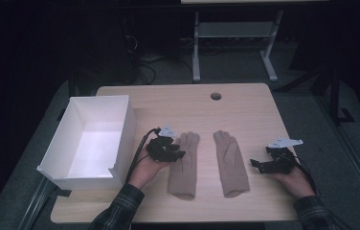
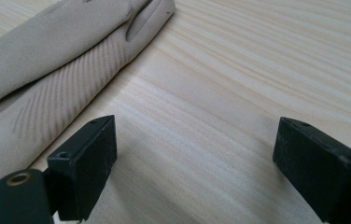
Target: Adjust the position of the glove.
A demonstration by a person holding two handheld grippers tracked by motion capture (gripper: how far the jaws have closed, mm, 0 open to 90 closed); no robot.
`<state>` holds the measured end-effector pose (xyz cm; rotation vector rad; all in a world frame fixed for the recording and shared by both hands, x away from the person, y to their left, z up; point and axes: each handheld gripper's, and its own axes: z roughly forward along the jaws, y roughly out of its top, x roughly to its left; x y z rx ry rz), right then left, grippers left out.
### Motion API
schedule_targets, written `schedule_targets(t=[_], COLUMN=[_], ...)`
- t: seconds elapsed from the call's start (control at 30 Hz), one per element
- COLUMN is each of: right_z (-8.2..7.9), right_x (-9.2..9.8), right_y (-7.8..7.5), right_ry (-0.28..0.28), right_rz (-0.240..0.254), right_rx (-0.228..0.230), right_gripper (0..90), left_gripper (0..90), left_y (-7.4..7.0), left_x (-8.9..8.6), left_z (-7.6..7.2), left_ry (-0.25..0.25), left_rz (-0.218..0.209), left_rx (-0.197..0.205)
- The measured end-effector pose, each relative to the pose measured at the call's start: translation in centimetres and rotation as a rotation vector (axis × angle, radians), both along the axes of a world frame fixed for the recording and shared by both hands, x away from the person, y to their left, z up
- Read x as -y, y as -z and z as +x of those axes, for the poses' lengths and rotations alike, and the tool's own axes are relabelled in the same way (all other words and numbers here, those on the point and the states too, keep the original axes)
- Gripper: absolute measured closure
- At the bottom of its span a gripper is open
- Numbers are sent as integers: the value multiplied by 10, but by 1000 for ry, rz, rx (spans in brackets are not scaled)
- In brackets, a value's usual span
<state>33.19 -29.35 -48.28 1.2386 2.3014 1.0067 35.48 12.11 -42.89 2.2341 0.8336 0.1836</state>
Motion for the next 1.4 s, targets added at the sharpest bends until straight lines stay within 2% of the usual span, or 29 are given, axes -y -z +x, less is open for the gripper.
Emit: schedule_targets(t=[0.2, 0.43, 0.53, 0.63, 0.83, 0.9, 1.0, 1.1, 1.2, 1.23, 1.37, 1.4], right_z=[0, 0, 0, 0, 0, 0, 0, 0, 0, 0, 0, 0], right_x=[0, 0, 0, 0, 0, 0, -1, -1, -1, -1, -1, -1], right_y=[0, 0, 0, 0, 0, 0, 0, 0, 0, 0, 0, 0], right_ry=[0, -1, 0, 0, 0, -1, -1, -2, -7, -6, -8, -10], right_rz=[0, 0, 1, 1, 1, 1, 1, 1, 0, 0, 0, -1], right_rx=[0, 0, -1, -1, -1, -1, -1, -1, 0, 0, 1, 2], right_gripper=[128, 129, 129, 128, 128, 127, 126, 126, 126, 126, 129, 132], left_gripper=[552, 543, 574, 649, 722, 798, 869, 882, 884, 884, 884, 884], left_y=[12, 21, 24, 28, 29, 30, 29, 29, 26, 24, 16, 13], left_x=[-14, -17, -16, -15, -15, -15, -14, -15, -18, -19, -23, -24], left_z=[-12, -9, -7, -6, -5, -6, -5, -5, -3, -3, -2, -2], left_ry=[-26, -55, -45, -32, -27, -30, -25, -47, -47, -57, -61, -58], left_rz=[22, 14, 27, 53, 31, 4, 19, -7, -31, -59, -119, -146], left_rx=[-26, -52, -67, -84, -113, -131, -129, -149, -155, -158, -146, -144])
